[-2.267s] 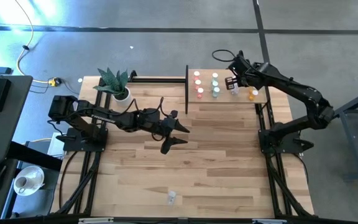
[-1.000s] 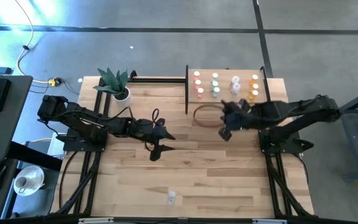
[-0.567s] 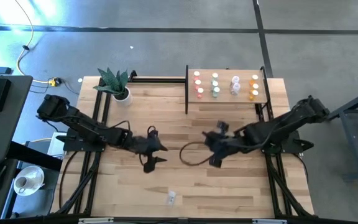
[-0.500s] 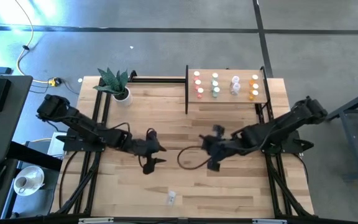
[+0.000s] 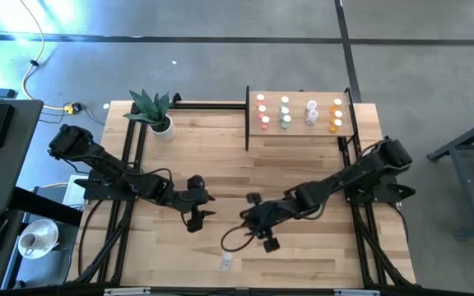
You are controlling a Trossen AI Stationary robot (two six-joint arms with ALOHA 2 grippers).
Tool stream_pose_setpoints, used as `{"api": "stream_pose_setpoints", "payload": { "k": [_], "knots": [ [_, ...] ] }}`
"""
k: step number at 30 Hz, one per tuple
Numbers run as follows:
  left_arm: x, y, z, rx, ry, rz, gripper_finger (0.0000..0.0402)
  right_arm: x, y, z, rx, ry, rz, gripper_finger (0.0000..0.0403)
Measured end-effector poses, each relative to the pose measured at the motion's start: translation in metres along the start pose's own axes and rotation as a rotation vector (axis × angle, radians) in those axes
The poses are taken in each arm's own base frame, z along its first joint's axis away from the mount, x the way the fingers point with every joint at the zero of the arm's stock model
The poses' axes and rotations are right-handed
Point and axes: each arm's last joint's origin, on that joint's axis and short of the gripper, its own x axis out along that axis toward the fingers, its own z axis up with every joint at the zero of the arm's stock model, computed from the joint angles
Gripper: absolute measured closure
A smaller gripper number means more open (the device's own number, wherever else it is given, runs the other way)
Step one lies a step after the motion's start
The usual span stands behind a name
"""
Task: Pick and place medicine bottles onto shelf by color
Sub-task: Put the transparent pill bottle on the shelf aligned with the other transparent pill bottles
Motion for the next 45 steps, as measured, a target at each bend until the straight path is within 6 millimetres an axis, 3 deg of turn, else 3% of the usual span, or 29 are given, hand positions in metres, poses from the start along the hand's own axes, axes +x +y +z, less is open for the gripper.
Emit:
{"api": "stream_pose_setpoints", "payload": {
  "k": [4,9,19,26,35,45],
  "knots": [
    [0.0,0.0,0.0,-0.001,0.0,0.0,0.0177,0.021,0.007,0.002,-0.177,-0.089,0.078,0.0252],
    [0.0,0.0,0.0,-0.005,-0.001,0.001,0.0177,0.042,0.013,-0.001,-0.363,-0.145,0.157,0.0238],
    [0.0,0.0,0.0,-0.004,-0.001,0.001,0.0177,0.081,0.016,-0.016,-0.48,-0.194,0.238,0.0238],
    [0.0,0.001,0.001,-0.005,-0.014,0.013,0.0177,0.087,0.011,-0.014,-0.48,-0.249,0.294,0.0238],
    [0.0,0.0,0.001,-0.005,-0.017,0.013,0.0177,0.082,0.0,0.013,-0.469,-0.272,0.277,0.0237],
    [0.0,0.0,0.001,-0.004,-0.014,0.012,0.0177,0.11,-0.002,0.007,-0.461,-0.19,0.269,0.0237]
  ]
}}
